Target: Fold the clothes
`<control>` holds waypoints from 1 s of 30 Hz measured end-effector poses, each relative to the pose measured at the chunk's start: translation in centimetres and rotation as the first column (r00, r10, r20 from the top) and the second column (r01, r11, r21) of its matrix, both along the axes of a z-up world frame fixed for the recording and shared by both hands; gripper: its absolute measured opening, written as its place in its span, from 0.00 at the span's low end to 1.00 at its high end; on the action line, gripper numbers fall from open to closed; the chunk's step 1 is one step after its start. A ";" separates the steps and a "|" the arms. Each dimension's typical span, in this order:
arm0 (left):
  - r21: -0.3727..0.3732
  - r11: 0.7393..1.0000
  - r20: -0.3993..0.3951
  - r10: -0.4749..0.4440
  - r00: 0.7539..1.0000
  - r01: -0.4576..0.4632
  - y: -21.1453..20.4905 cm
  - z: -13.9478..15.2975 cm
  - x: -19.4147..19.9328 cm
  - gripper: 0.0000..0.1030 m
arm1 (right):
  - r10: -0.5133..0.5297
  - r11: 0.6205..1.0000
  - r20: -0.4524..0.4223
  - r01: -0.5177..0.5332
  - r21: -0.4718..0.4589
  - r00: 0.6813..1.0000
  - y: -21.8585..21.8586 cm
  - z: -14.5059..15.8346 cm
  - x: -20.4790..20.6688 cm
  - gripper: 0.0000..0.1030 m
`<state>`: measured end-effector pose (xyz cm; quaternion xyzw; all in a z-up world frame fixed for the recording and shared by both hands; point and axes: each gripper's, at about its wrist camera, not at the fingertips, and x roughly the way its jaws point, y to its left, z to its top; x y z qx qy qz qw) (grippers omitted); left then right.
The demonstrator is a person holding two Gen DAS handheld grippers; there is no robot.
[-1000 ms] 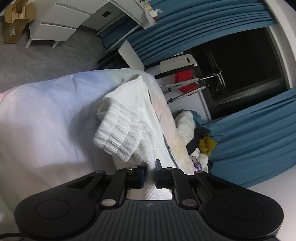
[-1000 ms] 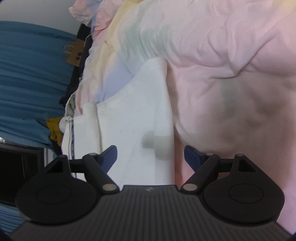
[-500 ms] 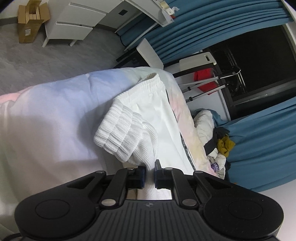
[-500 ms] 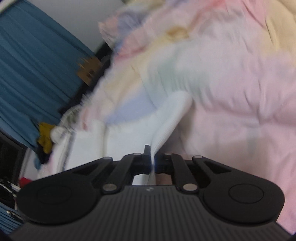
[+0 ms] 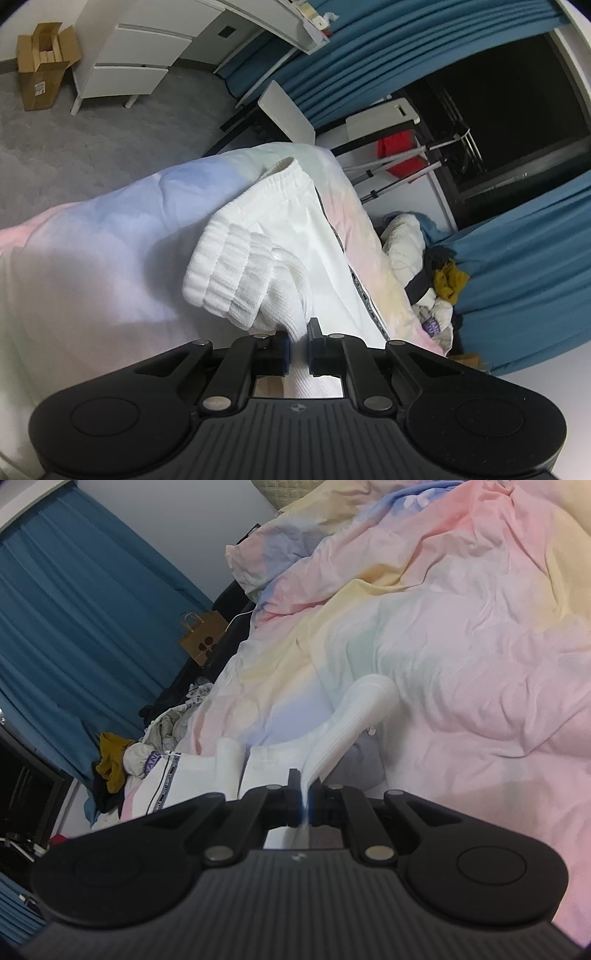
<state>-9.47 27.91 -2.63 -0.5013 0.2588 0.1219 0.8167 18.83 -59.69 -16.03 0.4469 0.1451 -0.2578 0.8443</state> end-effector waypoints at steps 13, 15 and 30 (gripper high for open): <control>-0.017 1.000 0.086 0.002 0.996 0.000 4.3 5.4 18.1 0.09 | 0.120 0.944 -0.005 -0.115 -0.310 0.993 5.7 9.9 16.2 0.05; -0.019 1.000 0.076 0.012 0.997 -0.010 5.3 5.1 22.0 0.09 | 0.159 0.906 -0.037 -0.161 -0.391 0.987 7.4 10.9 21.2 0.05; 0.048 0.998 -0.032 -0.045 0.998 0.046 8.6 -1.9 32.3 0.16 | 0.333 0.733 -0.273 -0.430 -0.527 0.903 13.7 2.8 38.4 0.13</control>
